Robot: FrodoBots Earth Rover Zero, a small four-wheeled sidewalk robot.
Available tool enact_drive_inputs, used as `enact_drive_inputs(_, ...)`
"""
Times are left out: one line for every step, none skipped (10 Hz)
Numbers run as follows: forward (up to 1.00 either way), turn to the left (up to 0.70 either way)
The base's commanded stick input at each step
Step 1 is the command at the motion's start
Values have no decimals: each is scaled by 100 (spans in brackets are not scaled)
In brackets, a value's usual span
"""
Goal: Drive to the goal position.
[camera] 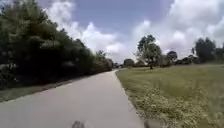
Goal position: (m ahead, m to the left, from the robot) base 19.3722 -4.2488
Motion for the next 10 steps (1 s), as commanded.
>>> enact_drive_inputs(85,0)
enact_drive_inputs(85,0)
enact_drive_inputs(85,0)
enact_drive_inputs(85,21)
enact_drive_inputs(85,34)
enact_drive_inputs(85,15)
enact_drive_inputs(85,0)
enact_drive_inputs(85,0)
enact_drive_inputs(85,0)
enact_drive_inputs(85,9)
